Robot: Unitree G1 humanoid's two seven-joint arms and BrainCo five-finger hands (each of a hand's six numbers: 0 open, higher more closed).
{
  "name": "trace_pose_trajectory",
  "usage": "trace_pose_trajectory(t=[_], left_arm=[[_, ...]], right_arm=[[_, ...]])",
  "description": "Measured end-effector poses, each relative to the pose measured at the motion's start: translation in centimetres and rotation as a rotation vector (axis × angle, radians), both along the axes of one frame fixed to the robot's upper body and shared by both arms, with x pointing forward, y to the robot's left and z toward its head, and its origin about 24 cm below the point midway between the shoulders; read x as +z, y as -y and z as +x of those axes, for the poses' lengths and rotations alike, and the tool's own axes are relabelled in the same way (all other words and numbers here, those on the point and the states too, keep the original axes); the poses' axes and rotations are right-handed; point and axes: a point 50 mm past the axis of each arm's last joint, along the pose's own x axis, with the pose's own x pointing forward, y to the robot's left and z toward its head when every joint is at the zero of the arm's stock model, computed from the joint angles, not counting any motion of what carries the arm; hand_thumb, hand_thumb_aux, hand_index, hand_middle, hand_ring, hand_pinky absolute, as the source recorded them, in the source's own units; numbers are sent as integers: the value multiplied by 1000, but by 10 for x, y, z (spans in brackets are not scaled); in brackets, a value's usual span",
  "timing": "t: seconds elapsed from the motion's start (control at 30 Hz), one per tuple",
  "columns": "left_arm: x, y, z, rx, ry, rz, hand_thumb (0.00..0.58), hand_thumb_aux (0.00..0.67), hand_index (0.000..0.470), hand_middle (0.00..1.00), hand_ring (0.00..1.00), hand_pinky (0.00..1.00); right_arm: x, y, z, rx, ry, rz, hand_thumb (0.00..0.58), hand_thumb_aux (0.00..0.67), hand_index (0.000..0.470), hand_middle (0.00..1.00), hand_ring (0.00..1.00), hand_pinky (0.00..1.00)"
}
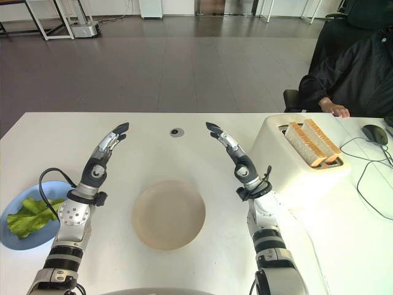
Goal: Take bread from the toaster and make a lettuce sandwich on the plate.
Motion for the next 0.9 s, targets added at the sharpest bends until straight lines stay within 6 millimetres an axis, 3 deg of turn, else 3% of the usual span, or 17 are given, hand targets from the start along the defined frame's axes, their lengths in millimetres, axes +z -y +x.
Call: trace_pose_trajectory(t=[0.77,0.83,0.9], left_arm=[[0,0,0,2,-3,8,0,0,0,0,0,0],[0,1,0,0,-3,8,0,0,0,0,0,0],[0,1,1,0,-2,8,0,0,0,0,0,0]], right_arm=[[0,0,2,-17,-10,-8,0,0,0,0,0,0],[11,3,-4,-30,69,-64,0,0,0,0,0,0],[40,14,-16,-61,208,-77,0,0,0,0,0,0]])
